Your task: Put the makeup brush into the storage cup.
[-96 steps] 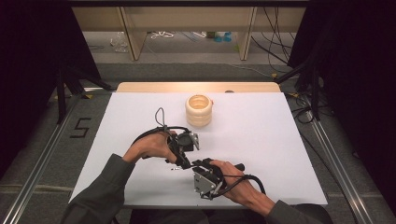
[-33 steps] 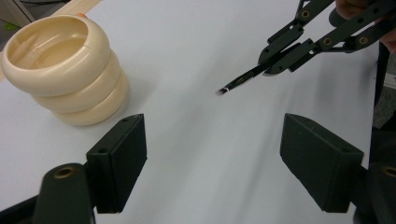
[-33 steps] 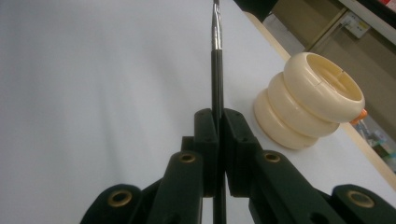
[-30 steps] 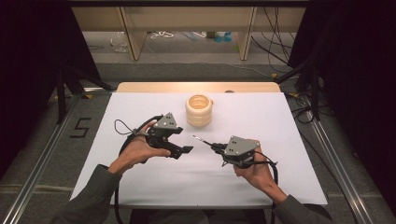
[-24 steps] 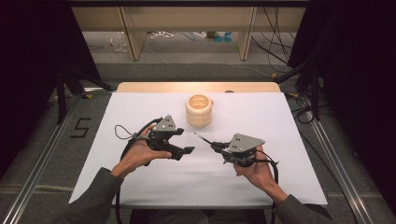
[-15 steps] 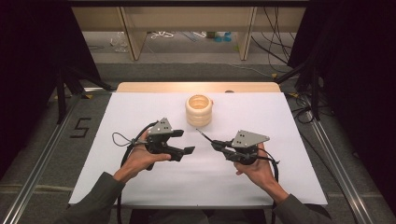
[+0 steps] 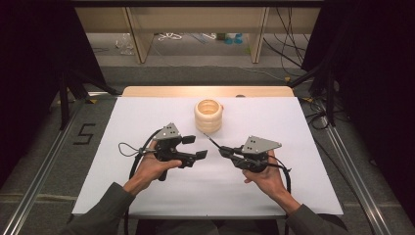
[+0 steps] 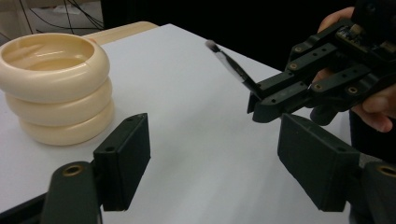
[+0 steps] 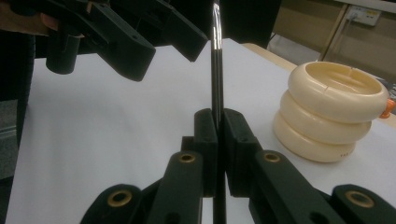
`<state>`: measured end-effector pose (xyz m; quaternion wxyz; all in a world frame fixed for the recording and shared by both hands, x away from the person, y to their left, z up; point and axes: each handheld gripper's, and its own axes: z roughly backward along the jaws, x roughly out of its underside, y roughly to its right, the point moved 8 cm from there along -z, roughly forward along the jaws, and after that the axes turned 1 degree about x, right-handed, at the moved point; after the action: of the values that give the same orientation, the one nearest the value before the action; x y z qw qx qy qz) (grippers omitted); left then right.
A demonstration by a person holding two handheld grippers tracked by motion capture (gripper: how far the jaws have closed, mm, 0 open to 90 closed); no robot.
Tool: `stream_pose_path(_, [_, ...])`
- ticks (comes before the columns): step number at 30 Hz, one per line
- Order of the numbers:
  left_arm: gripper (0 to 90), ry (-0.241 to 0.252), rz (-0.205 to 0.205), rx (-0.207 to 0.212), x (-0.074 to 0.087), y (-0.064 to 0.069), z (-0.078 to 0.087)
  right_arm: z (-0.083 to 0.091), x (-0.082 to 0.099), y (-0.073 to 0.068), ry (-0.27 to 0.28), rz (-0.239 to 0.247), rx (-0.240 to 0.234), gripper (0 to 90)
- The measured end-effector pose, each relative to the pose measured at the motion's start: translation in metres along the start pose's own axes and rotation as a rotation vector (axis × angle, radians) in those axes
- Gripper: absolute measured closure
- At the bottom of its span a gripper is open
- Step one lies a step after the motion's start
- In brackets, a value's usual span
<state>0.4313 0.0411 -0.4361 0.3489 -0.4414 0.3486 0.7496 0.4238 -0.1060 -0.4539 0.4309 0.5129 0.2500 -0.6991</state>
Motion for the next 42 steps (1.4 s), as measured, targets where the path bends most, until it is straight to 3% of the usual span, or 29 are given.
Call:
stream_pose_path(4, [26.2, 0.008, -0.017, 0.009, -0.002, 0.004, -0.001, -0.002, 0.000, -0.001, -0.002, -0.001, -0.008, 85.4])
stream_pose_path(9, [26.6, 0.024, -0.009, 0.017, -0.004, 0.007, -0.003, -0.003, -0.004, -0.003, 0.040, -0.008, -0.014, 85.4])
stream_pose_path(14, [27.1, 0.043, -0.009, 0.020, -0.007, 0.007, -0.004, -0.004, -0.005, -0.005, 0.049, -0.010, -0.019, 85.3])
stream_pose_path(17, [29.5, 0.058, -0.001, 0.029, -0.009, 0.008, -0.005, -0.005, -0.007, -0.006, 0.059, -0.009, -0.022, 85.3])
stream_pose_path(24, [34.5, 0.092, 0.064, 0.051, -0.013, 0.009, -0.006, -0.007, -0.009, -0.009, 0.081, -0.013, -0.028, 85.3])
stream_pose_path(30, [37.9, 0.089, 0.051, 0.062, -0.012, 0.008, -0.008, -0.008, -0.009, -0.010, 0.091, -0.012, -0.027, 85.2])
stream_pose_path(33, [41.1, 0.097, 0.075, 0.058, -0.013, 0.008, -0.009, -0.009, -0.008, -0.011, 0.081, -0.007, -0.033, 85.2])
stream_pose_path(42, [47.0, 0.122, 0.086, 0.083, -0.015, 0.008, -0.011, -0.010, -0.010, -0.014, 0.100, -0.014, -0.037, 85.2])
